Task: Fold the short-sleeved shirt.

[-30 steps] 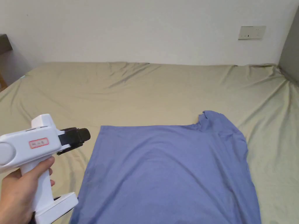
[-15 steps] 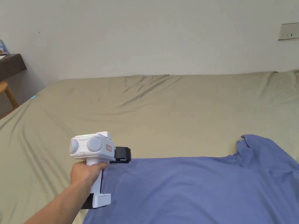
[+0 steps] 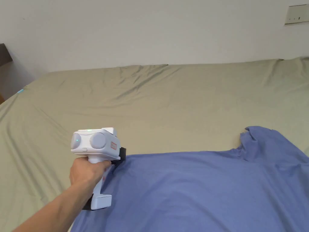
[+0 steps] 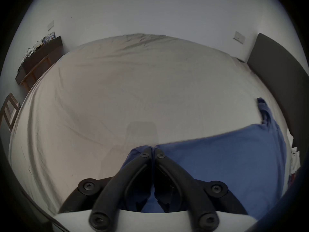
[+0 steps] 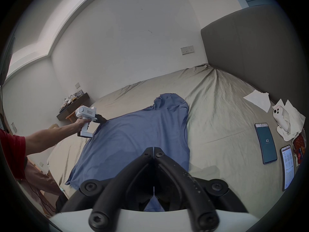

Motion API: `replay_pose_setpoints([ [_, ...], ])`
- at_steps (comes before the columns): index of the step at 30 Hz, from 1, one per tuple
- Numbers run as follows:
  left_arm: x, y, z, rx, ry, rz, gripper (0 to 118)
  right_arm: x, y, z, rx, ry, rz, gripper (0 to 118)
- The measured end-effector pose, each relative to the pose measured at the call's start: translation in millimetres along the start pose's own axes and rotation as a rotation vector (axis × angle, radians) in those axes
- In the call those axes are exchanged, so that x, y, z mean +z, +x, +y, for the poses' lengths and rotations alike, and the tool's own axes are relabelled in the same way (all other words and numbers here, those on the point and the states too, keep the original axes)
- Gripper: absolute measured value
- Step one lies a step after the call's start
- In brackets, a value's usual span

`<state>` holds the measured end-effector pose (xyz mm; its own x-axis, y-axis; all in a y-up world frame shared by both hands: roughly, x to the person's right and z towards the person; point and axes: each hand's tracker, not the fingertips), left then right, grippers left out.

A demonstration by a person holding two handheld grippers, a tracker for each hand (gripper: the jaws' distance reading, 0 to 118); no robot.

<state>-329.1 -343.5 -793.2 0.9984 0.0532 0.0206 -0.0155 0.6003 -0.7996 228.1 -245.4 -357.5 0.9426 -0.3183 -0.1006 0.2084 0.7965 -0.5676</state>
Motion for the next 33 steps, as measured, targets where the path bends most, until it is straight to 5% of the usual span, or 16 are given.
replay_pose_setpoints([
  [5,47.7,1.3,-10.5,0.053,0.059,-0.117,1,-22.0,0.6,26.4,0.012,-0.003,0.014,0],
  [8,66.2,1.2,-18.9,-0.059,0.042,-0.119,1,-55.9,4.4,53.3,0.070,-0.005,-0.027,0],
  [12,57.0,-15.7,-22.9,0.000,0.023,-0.084,1,-74.9,-5.7,63.8,-0.016,0.041,0.051,0],
  [14,54.4,-17.9,-25.1,0.046,0.036,-0.095,1,-78.5,-16.7,62.2,0.015,0.028,0.060,0],
  [16,52.3,-14.2,-24.8,0.009,0.052,-0.102,1,-84.5,-20.7,61.7,0.055,0.011,0.043,0],
  [20,62.9,-4.7,-25.0,-0.047,0.082,-0.099,1,-118.1,-3.3,80.4,-0.025,0.004,0.043,0],
  [22,73.4,-4.2,-23.2,0.006,0.092,-0.146,1,-154.9,6.4,102.2,0.036,-0.028,-0.004,2],
  [24,80.6,-1.0,-24.2,-0.032,0.097,-0.149,1,-194.5,18.2,120.8,0.046,-0.021,-0.051,25],
  [25,85.7,2.5,-25.2,-0.058,0.099,-0.141,1,-219.8,30.8,131.4,0.044,-0.049,-0.083,63],
  [27,93.7,4.4,-27.6,-0.063,0.095,-0.176,1,-269.9,45.6,147.7,0.081,-0.145,-0.202,116],
  [30,100.6,3.3,-32.6,-0.038,0.104,-0.206,1,-330.7,78.7,153.2,0.031,-0.228,-0.288,113],
  [33,103.0,3.0,-39.4,-0.020,0.092,-0.217,1,-365.9,105.2,152.4,-0.162,-0.281,-0.262,111],
])
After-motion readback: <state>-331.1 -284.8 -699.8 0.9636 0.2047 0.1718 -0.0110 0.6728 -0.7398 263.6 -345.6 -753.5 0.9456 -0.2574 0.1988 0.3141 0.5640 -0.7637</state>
